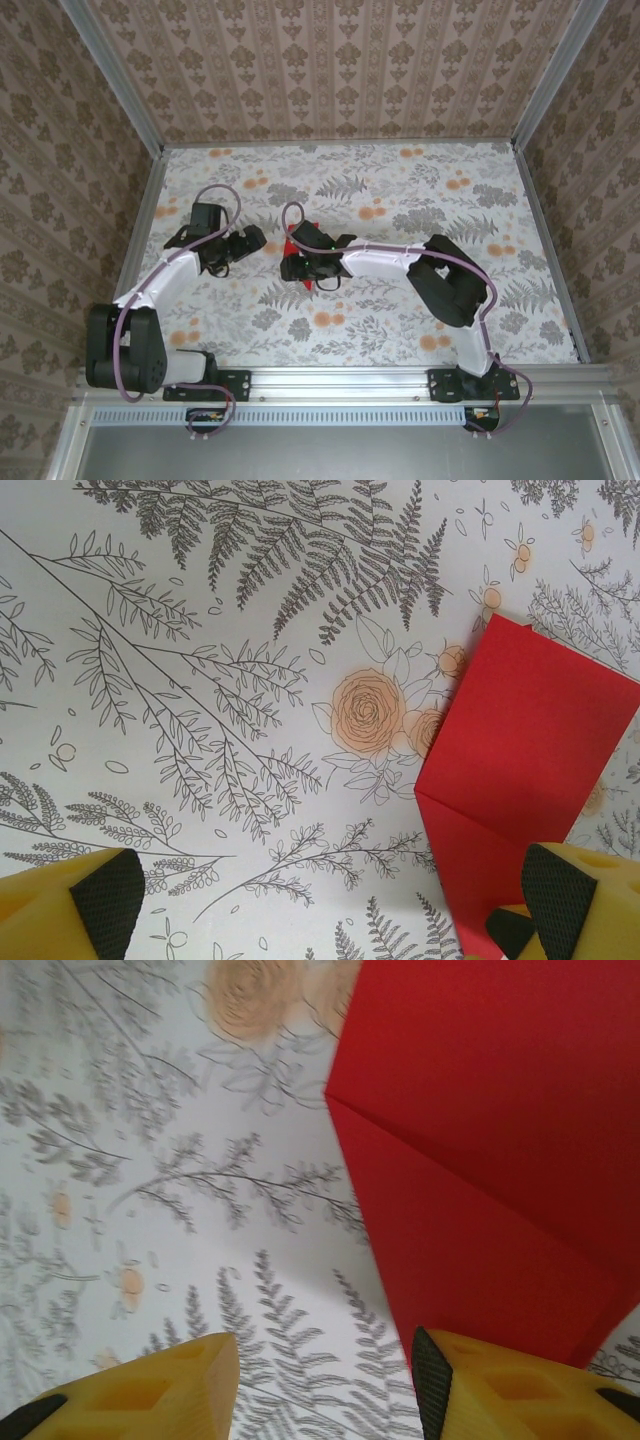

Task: Fold a paper plane with a square sheet of paper (pick it up from the middle)
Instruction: Move the paper to the center of the table, then fold the wing for the fifth time at the center of the table.

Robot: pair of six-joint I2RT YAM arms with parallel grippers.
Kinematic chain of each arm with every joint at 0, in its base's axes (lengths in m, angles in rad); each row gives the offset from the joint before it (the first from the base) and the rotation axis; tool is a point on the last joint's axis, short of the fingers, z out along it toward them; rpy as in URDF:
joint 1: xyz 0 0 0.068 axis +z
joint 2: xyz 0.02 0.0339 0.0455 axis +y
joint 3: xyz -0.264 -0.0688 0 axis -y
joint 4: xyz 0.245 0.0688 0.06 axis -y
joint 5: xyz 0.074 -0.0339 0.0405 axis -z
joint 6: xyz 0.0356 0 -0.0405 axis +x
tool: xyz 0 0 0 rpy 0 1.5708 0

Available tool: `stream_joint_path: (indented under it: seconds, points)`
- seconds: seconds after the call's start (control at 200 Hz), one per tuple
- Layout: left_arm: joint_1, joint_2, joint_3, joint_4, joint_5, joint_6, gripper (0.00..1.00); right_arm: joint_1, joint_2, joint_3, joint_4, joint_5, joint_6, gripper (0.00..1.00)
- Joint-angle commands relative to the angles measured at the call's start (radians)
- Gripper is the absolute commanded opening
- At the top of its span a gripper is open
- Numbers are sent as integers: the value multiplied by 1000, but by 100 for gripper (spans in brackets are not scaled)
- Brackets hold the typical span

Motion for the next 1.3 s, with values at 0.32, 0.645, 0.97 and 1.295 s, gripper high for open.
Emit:
stream_joint_path:
  seconds: [0.32,0.645,0.97,1.295]
  points:
    - [7,-20,-13,13,42,39,100,-129,-30,-91,-232,-184,-373,50]
    - [-33,-28,-38,58,87,15,100,-170,-252,-211,-137,-154,-341,52]
    - [-145,-13,-87,183,113,-122,97,-123,-226,-281,102,13,53,51]
    - [-223,90,-84,286,188,-240,82,-150,-186,-341,169,35,95,49]
